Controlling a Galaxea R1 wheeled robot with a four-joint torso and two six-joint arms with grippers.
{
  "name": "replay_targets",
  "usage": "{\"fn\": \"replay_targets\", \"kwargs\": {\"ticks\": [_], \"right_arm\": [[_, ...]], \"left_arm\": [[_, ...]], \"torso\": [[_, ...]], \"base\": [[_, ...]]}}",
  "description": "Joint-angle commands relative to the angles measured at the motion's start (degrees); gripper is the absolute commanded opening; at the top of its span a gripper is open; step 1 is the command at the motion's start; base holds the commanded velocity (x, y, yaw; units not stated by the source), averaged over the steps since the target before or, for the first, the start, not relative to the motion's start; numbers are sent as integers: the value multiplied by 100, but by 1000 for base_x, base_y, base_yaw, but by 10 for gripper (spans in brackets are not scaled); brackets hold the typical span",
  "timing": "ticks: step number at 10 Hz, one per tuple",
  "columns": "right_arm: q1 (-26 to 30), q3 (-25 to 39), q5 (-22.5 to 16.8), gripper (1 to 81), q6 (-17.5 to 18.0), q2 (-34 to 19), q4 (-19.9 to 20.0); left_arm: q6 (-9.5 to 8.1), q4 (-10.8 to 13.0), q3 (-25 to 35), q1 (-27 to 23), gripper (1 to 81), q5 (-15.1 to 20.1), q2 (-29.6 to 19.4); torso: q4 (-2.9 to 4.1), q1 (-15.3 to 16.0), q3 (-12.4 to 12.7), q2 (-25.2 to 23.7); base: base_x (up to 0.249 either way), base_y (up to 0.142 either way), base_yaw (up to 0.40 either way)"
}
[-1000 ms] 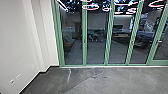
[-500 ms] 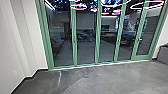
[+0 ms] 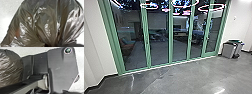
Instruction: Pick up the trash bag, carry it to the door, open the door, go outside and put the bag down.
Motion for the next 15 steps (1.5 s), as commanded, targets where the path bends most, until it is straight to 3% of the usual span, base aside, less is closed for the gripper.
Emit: {"fn": "replay_targets", "kwargs": {"ticks": [1, 15], "right_arm": [[305, 21, -321, 811, -16, 43, -54], [322, 12, -330, 811, -24, 78, -63]], "left_arm": [[39, 4, 12, -388, 10, 404, -3], [39, 4, 12, -388, 10, 404, -11]], "torso": [[0, 0, 0, 0], [0, 0, 0, 0]], "base": [[0, 0, -319], [0, 0, -249]]}}
